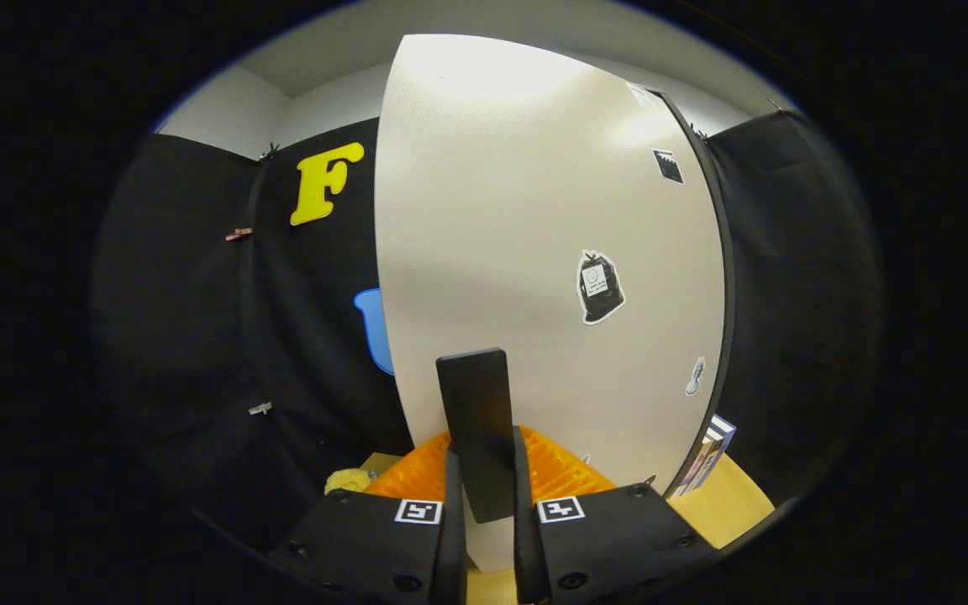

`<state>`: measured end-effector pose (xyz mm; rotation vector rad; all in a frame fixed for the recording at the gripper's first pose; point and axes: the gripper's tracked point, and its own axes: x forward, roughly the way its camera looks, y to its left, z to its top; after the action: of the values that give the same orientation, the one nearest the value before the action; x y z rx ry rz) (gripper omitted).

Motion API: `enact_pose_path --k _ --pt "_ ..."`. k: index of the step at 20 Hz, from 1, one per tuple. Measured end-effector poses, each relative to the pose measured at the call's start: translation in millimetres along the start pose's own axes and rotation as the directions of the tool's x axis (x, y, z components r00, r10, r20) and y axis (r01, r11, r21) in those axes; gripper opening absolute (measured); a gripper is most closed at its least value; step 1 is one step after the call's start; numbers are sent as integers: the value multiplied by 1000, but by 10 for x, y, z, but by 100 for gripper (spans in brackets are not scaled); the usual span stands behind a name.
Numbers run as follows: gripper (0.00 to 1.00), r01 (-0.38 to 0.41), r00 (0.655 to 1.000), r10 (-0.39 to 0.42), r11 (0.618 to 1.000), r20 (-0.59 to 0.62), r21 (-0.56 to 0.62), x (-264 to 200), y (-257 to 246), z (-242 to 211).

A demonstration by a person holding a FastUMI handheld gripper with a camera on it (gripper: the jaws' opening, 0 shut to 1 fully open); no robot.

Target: Open the shoe cabinet door, grab the shoes and put them into the shoe cabinet, then close the shoe cabinet door.

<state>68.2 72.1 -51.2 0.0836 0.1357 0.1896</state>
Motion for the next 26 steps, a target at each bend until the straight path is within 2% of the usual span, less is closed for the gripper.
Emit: enact_pose_path --k 6,11,18,26 --pt "26 -113 994 113 993 -6 -23 -551 -312 6" --pt "26 -145 989 145 988 -8 -46 -926 -678 27" --pt "25 -84 996 85 995 8 -49 -1209 -1254 106" --pt "24 50 998 -49 999 39 -13 -1347 -1907 237"
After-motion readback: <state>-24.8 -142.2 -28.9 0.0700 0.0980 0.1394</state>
